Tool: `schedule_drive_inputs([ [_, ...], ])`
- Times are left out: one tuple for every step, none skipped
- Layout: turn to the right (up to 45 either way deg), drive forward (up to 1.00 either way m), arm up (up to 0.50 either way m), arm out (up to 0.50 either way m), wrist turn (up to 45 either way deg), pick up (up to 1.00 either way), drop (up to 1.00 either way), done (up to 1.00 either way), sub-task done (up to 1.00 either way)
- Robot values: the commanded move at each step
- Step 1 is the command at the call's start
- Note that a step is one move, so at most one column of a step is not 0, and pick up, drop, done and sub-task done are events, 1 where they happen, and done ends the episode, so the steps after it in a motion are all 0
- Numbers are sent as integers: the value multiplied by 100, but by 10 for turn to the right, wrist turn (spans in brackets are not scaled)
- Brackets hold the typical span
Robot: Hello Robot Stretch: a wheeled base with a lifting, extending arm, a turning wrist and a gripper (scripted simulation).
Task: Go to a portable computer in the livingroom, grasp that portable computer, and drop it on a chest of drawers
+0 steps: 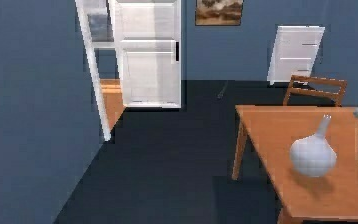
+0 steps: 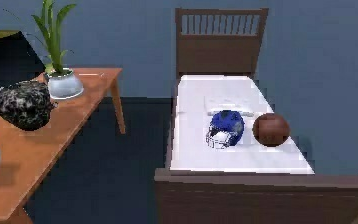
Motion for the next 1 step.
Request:
schedule_drive_inputs([
  [0, 30, 0, 0, 0, 0, 0, 0, 0],
])
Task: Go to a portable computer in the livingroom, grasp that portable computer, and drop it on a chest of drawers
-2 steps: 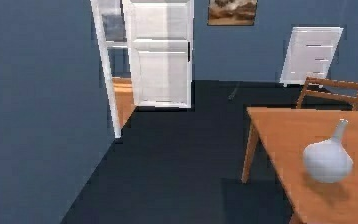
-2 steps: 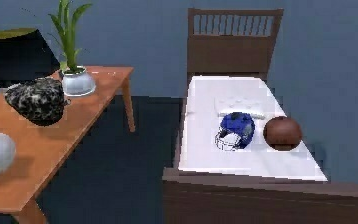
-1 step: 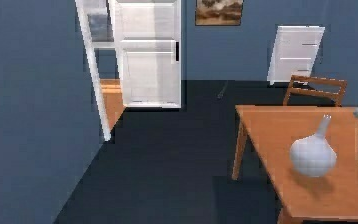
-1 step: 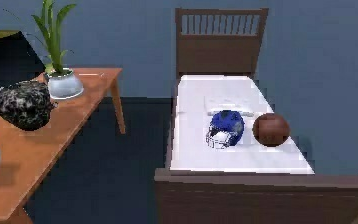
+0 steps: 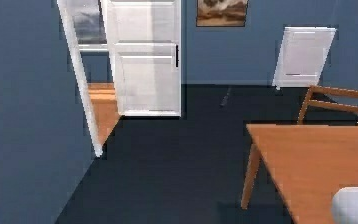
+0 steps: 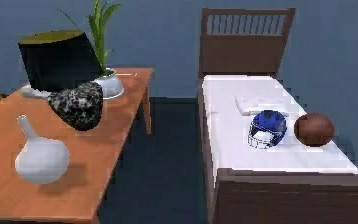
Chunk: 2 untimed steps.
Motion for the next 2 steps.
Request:
schedule_drive_inputs([
  [-90, 0, 0, 0, 0, 0, 0, 0, 0],
  [0, 100, 0, 0, 0, 0, 0, 0, 0],
])
